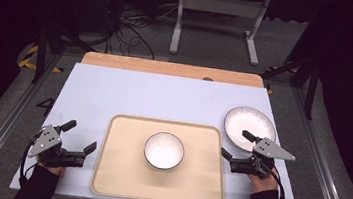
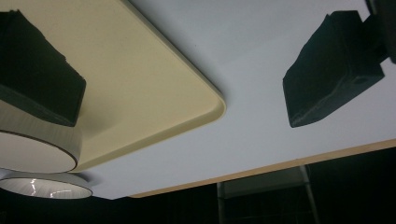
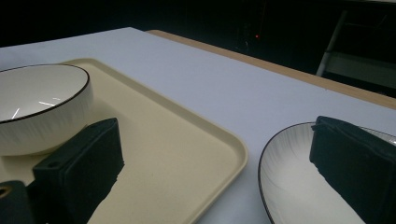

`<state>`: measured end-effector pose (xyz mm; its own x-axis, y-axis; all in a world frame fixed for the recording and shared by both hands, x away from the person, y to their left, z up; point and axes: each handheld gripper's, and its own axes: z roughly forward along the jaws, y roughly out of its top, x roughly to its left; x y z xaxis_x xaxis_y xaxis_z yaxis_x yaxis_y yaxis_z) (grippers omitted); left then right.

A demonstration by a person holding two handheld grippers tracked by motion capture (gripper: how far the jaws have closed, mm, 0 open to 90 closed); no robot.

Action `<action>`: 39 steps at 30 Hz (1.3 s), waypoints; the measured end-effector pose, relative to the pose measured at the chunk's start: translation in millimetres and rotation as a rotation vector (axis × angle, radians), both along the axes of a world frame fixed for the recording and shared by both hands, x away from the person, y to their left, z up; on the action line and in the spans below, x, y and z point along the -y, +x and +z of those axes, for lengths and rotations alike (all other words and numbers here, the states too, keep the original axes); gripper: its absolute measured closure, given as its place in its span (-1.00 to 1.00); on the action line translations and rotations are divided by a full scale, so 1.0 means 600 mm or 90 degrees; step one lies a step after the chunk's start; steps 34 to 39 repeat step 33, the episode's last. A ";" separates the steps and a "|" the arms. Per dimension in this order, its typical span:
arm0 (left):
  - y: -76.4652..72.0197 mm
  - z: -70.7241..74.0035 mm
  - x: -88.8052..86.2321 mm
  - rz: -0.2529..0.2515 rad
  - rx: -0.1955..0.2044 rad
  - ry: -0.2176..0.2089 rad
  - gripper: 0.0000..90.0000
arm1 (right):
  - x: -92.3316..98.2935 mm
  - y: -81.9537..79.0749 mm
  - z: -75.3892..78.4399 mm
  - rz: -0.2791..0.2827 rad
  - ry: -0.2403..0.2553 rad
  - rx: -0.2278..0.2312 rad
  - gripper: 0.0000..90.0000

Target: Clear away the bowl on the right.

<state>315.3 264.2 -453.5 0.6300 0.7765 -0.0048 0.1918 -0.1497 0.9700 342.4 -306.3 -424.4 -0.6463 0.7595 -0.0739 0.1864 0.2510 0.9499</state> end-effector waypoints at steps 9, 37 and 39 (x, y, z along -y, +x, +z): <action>0.000 0.000 -0.001 -0.001 -0.001 -0.003 -1.00 | 0.010 -0.005 -0.020 -0.009 0.015 0.021 -0.94; 0.002 0.000 -0.003 -0.006 -0.002 -0.012 -1.00 | -0.005 -0.012 -0.035 0.013 -0.045 0.036 -0.94; 0.002 0.000 -0.003 -0.006 -0.002 -0.012 -1.00 | -0.005 -0.012 -0.035 0.013 -0.045 0.036 -0.94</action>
